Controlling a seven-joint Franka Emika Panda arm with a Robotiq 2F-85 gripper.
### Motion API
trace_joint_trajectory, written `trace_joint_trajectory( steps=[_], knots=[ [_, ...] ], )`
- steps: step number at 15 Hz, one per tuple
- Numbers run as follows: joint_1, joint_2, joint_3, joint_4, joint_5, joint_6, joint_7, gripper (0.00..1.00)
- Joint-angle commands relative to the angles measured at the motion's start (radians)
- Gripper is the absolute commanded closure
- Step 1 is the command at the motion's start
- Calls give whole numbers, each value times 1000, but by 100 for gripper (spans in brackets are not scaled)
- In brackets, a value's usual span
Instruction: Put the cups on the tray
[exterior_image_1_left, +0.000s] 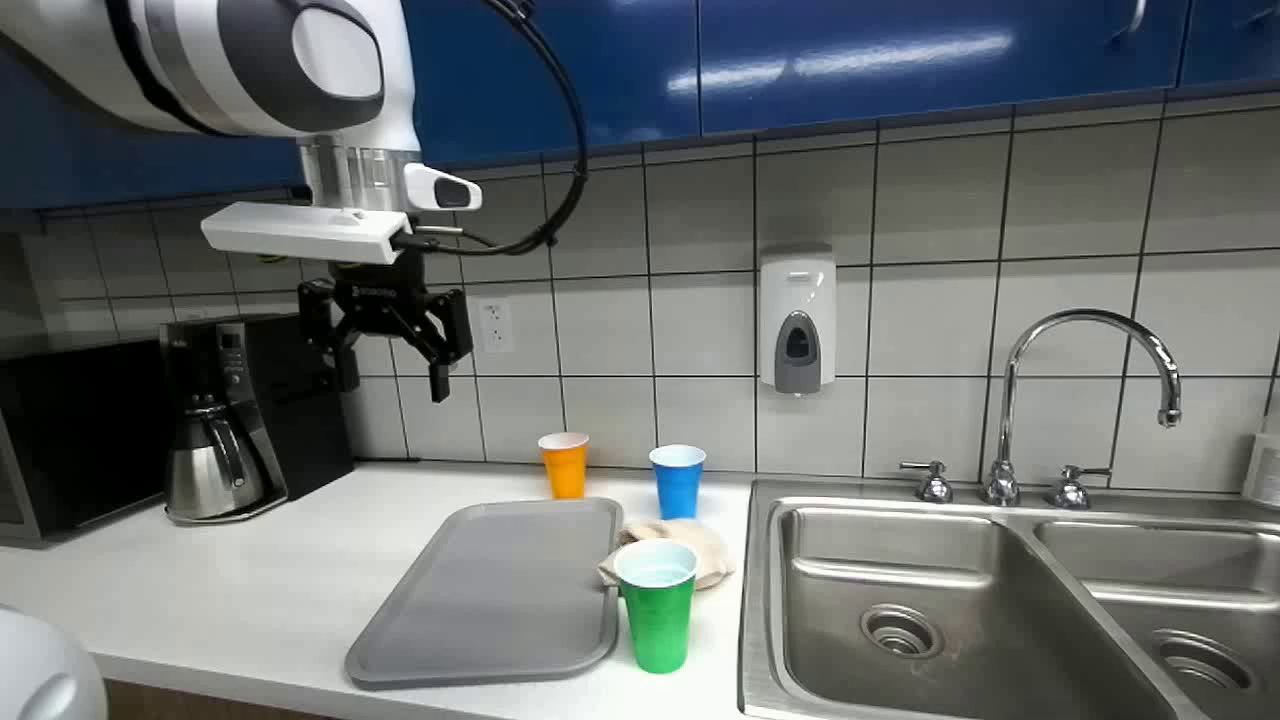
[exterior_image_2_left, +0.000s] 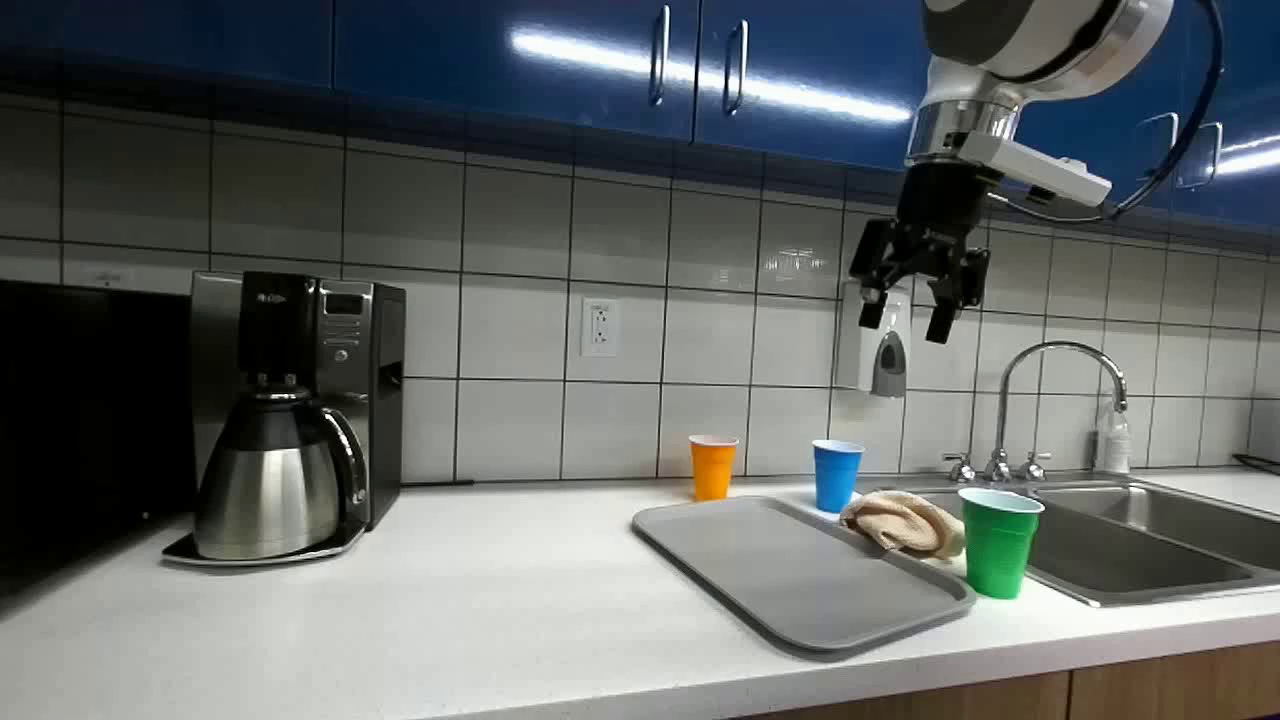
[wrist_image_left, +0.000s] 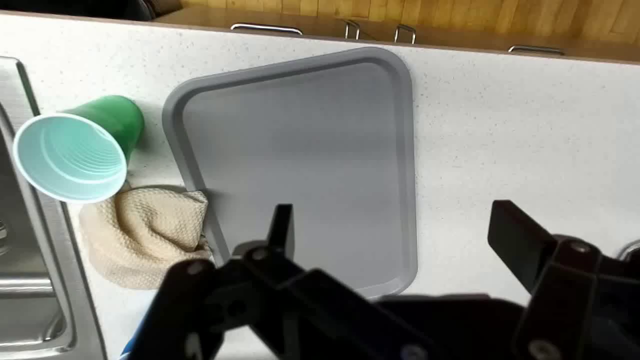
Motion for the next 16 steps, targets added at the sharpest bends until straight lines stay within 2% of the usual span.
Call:
trace_joint_trajectory(
  steps=[1,16],
  knots=[
    [-8,2,7,2,5,-3,-4,0],
    [-7,0,16,-9,-3,9,-2,0]
  ],
)
